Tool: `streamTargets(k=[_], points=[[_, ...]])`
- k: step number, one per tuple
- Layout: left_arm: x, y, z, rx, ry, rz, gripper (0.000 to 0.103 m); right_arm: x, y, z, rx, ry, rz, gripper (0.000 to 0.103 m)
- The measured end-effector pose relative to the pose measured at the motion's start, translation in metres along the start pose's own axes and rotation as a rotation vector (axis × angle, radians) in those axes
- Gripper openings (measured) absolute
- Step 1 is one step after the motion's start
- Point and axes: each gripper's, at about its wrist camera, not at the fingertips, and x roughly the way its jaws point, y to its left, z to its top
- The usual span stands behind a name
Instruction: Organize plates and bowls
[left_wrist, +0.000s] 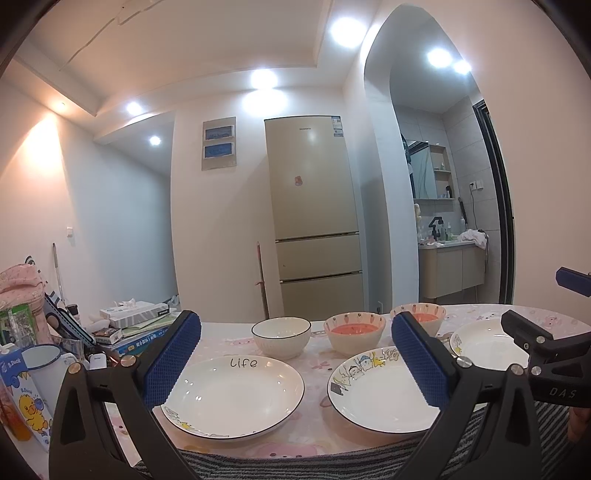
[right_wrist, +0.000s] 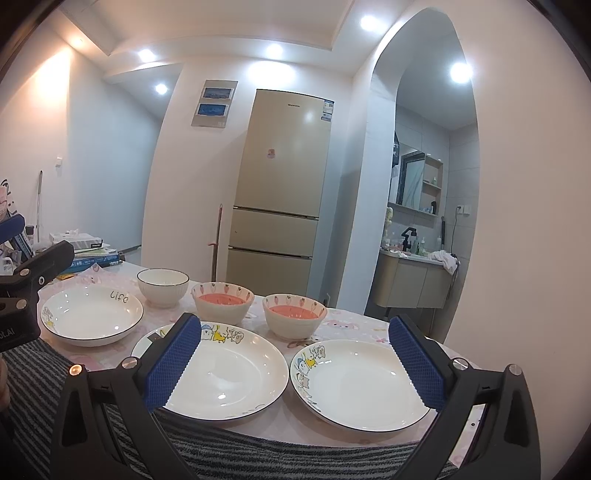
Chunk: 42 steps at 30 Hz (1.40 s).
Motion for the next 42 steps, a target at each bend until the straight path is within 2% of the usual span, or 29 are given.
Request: streamTargets(k=[19, 25, 31, 37, 42], points=[[-0.0015, -0.0001, -0.0041, 0.016, -0.012, 0.003, 0.103, -0.0004, 0.0003, -0.0011, 0.000, 0.001, -0.001, 0.103], [-0.0075, -0.0005, -0.0033, 0.013, -0.037, 0.010, 0.103, -0.0009, -0.0009, -0.0018, 0.005, -0.004, 0.000, 0.103], [-0.0065, -0.0006, -0.0023, 0.021, -0.034, 0.016, 0.103, -0.0011, -0.0055, -0.0017, 0.032, 0.014, 0.058, 0.103], [-0.0048, 0.0020, -0.0014, 0.005, -0.026, 0.012, 0.103, -0.0031, -0.0069, -0.0018, 0.037, -0.004, 0.045, 0.103], [-0.0091, -0.0016, 0.0012, 0.039, -0.046, 0.007, 0.103, -0.0014, -0.0072, -0.0007, 0.034, -0.002, 0.045, 0.103]])
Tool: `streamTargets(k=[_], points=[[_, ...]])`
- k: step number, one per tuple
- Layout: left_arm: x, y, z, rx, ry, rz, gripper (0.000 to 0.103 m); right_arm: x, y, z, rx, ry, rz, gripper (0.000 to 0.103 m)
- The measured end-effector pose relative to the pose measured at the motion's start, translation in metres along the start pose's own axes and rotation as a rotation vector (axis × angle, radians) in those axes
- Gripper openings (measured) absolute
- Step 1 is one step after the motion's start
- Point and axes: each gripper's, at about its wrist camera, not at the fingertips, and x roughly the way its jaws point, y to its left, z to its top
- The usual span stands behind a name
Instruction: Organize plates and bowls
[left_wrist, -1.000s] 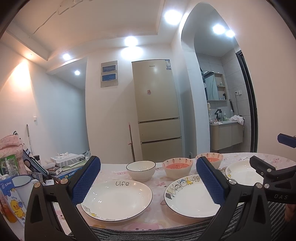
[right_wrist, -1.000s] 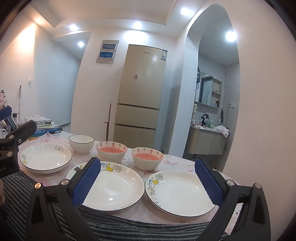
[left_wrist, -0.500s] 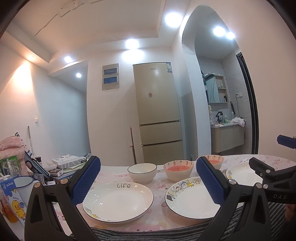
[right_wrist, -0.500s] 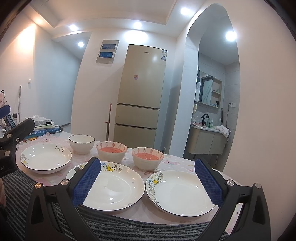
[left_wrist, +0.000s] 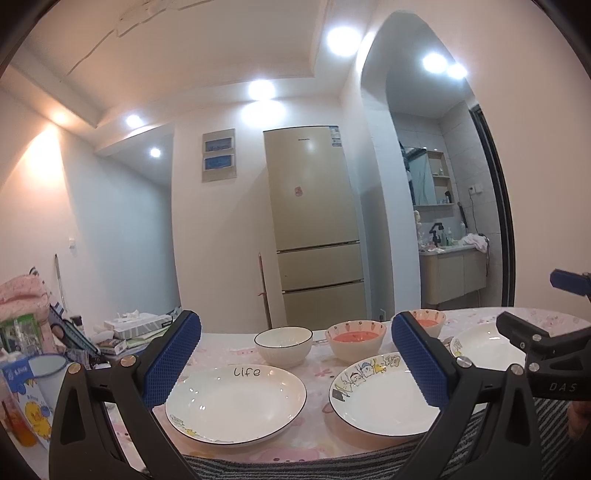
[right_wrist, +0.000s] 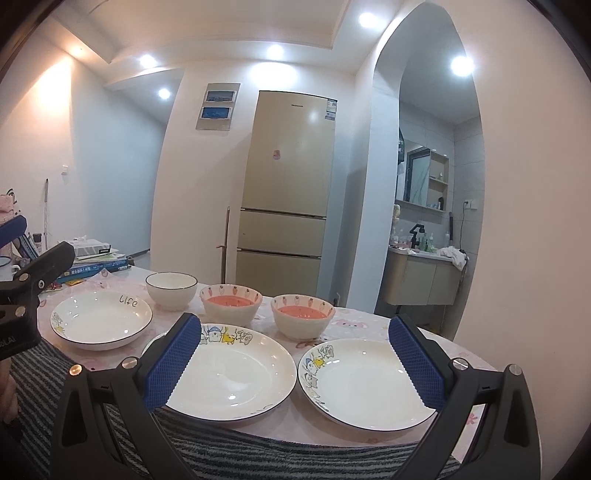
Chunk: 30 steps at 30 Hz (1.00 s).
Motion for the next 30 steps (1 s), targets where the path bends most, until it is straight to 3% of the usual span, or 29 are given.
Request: streamTargets(k=[4, 9, 18, 28, 30], points=[[-0.010, 0.007, 0.009, -0.002, -0.040, 0.000, 0.103, -0.002, 0.004, 0.005, -0.017, 0.001, -0.004, 0.103], [-0.012, 0.010, 0.026, 0.005, -0.009, -0.002, 0.103, -0.005, 0.006, 0.019, 0.004, 0.011, 0.021, 0.103], [-0.015, 0.018, 0.063, -0.034, -0.043, 0.021, 0.103, -0.017, -0.004, 0.054, 0.061, -0.058, 0.031, 0.103], [0.008, 0.032, 0.124, -0.090, -0.053, 0.044, 0.103, -0.016, -0.021, 0.141, 0.103, -0.101, 0.039, 0.103], [0.016, 0.033, 0.140, -0.098, -0.055, 0.056, 0.103, -0.010, -0.026, 0.160, 0.125, -0.107, 0.077, 0.103]])
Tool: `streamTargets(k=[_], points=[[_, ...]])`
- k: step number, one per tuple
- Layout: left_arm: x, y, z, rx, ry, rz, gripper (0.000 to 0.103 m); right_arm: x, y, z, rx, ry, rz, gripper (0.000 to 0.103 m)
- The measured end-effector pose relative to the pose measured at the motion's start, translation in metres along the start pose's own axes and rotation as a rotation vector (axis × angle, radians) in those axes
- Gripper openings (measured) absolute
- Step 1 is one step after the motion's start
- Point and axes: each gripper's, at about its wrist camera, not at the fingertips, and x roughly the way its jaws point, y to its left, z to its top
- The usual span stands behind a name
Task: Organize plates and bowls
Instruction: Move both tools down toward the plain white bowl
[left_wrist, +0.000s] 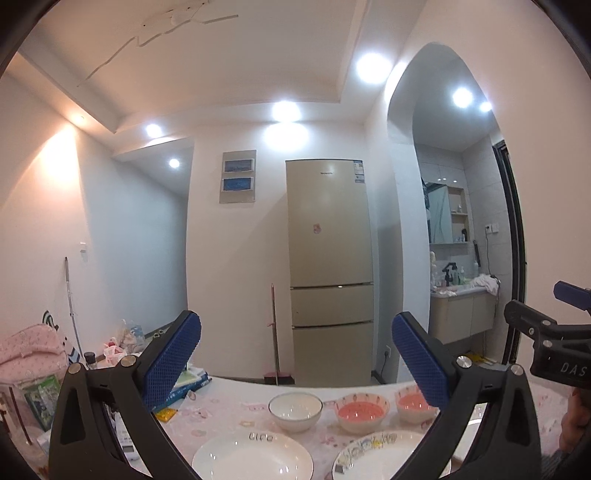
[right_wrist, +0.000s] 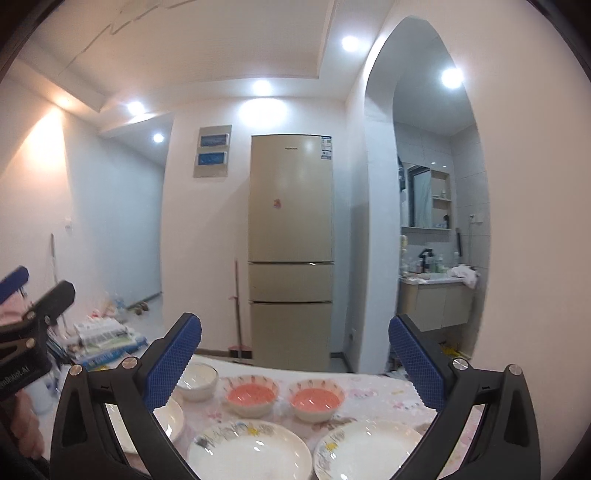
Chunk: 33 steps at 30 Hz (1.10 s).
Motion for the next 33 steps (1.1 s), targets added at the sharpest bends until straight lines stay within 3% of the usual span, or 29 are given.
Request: streamTargets(k=[2, 7, 12, 18, 23, 27, 29, 33], points=[[0.009, -0.003, 0.016, 0.006, 0.004, 0.003, 0.103, 0.008, -0.006, 0.019, 0.040, -0.026, 0.056, 0.103], [0.021, -0.008, 0.044, -0.022, -0.051, 0.016, 0.103, 0.024, -0.016, 0.052, 0.100, -0.068, 0.041, 0.103], [0.041, -0.011, 0.062, -0.024, -0.058, -0.012, 0.103, 0.040, -0.019, 0.067, 0.117, -0.106, -0.002, 0.103], [0.067, 0.000, 0.071, 0.052, -0.059, 0.032, 0.103, 0.087, -0.010, 0.079, 0.173, -0.071, 0.032, 0.103], [0.096, 0.022, 0.069, -0.010, -0.023, 0.039, 0.103, 0.127, 0.008, 0.083, 0.236, -0.043, 0.050, 0.103], [0.113, 0.027, 0.048, 0.027, -0.008, 0.108, 0.103, 0.151, 0.022, 0.068, 0.266, -0.016, 0.089, 0.103], [0.125, 0.032, 0.034, 0.017, 0.032, 0.100, 0.103, 0.164, 0.030, 0.052, 0.258, -0.003, 0.088, 0.103], [0.163, 0.042, 0.016, 0.019, 0.142, 0.156, 0.103, 0.195, 0.043, 0.040, 0.201, 0.071, 0.058, 0.103]])
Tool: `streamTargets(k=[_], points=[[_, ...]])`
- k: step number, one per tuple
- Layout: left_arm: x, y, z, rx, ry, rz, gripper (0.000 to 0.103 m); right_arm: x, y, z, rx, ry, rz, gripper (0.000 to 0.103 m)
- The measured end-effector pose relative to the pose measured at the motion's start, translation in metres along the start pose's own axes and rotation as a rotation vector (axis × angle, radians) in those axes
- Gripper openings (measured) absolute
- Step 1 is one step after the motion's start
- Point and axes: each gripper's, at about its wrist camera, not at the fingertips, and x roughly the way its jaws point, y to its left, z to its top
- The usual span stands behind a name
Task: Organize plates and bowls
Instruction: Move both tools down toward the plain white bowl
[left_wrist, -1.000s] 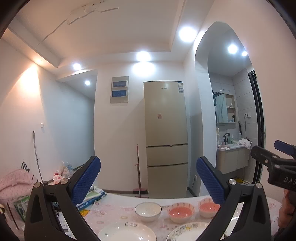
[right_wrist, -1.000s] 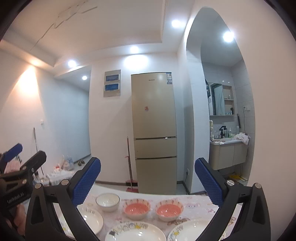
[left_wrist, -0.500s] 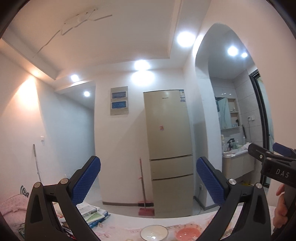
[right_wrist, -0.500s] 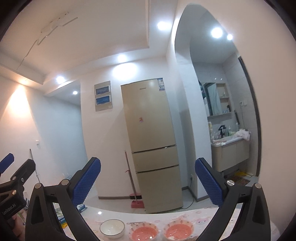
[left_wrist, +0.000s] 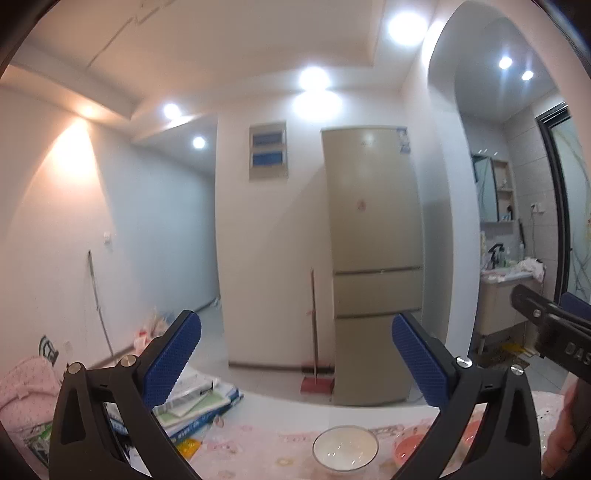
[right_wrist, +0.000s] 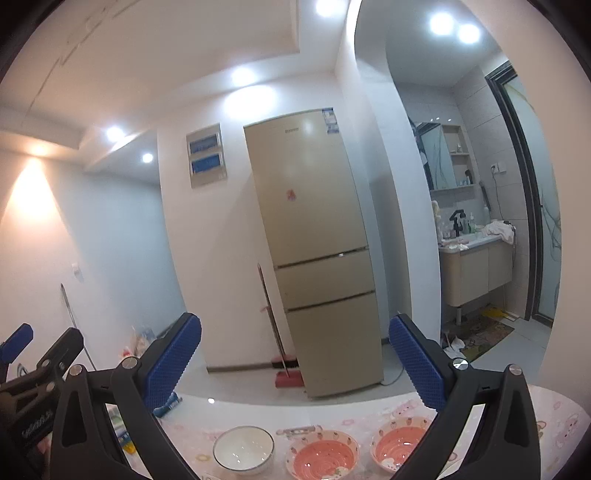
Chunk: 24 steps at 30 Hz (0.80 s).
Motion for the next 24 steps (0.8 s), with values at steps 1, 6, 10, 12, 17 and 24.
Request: streamTargets(k=[1, 6, 10, 12, 17, 24], points=[[0.011, 0.004, -0.004, -0.019, 0.038, 0.000, 0.103, 0.005, -0.001, -0.002, 0.009, 0.004, -0.006, 0.103], [0.041, 0.016, -0.020, -0.083, 0.147, 0.000, 0.103, 0.033, -0.003, -0.016, 0.014, 0.082, 0.009, 0.103], [0.062, 0.019, -0.032, -0.081, 0.211, -0.023, 0.103, 0.070, 0.003, -0.038, 0.004, 0.175, 0.043, 0.103], [0.076, 0.019, -0.041, -0.088, 0.258, -0.037, 0.103, 0.090, 0.005, -0.051, 0.007, 0.240, 0.079, 0.103], [0.111, 0.013, -0.063, -0.062, 0.357, -0.047, 0.103, 0.142, 0.013, -0.091, -0.018, 0.383, 0.095, 0.100], [0.163, 0.011, -0.111, -0.078, 0.564, -0.068, 0.092, 0.189, 0.022, -0.141, -0.024, 0.534, 0.141, 0.091]])
